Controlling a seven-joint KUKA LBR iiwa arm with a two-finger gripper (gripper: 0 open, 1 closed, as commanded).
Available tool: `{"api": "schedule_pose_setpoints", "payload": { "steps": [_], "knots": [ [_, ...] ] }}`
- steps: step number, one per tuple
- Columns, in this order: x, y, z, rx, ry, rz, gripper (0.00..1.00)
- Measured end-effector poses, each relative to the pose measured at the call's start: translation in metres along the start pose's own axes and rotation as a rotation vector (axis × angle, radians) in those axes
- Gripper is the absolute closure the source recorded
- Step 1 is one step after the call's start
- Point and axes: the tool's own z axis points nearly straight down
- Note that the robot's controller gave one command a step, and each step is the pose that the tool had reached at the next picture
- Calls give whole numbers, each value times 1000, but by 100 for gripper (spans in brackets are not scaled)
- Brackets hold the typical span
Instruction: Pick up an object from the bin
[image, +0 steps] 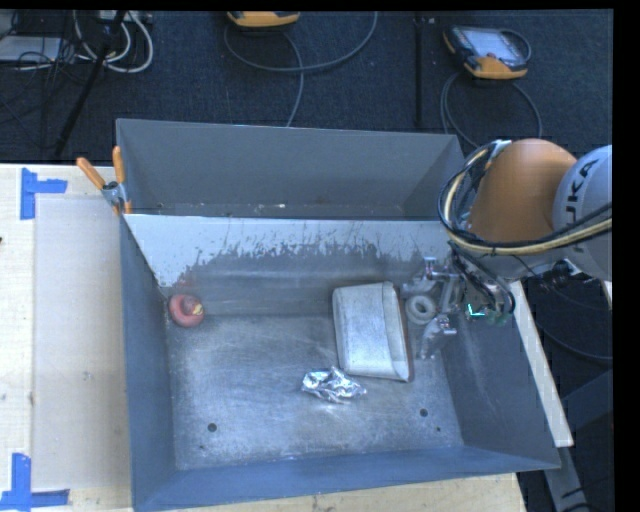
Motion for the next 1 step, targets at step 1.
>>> {"api": "schedule_pose_setpoints", "payload": {
  "steps": [1],
  "knots": [
    [74,28,54,7,-22,-222,0]
  ]
}}
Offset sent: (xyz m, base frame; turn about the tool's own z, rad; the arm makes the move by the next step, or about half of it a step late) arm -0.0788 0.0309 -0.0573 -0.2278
